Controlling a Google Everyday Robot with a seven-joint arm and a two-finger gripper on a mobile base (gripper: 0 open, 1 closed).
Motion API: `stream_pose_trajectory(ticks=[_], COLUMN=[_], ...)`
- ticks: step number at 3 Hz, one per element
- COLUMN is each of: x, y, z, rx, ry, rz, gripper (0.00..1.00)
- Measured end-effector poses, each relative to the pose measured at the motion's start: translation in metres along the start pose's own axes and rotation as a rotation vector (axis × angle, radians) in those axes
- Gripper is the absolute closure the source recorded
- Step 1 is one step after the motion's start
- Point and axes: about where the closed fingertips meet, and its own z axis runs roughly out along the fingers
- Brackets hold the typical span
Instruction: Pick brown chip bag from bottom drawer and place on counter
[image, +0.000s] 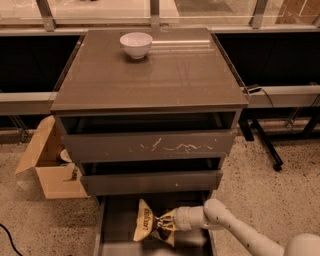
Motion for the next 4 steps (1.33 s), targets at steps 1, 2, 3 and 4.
stream_pose_trajectory(ticks=[1, 2, 3, 4], x=[0.0002, 0.0002, 0.0002, 0.0002], y=[-0.0039, -0.0038, -0.0038, -0.0038], z=[-0.0012, -0.001, -0.0009, -0.0009], rx=[0.008, 0.008, 0.008, 0.008], ry=[0.009, 0.009, 0.009, 0.009], rz=[-0.02, -0.02, -0.02, -0.02], gripper=[1.0, 0.84, 0.6, 0.37])
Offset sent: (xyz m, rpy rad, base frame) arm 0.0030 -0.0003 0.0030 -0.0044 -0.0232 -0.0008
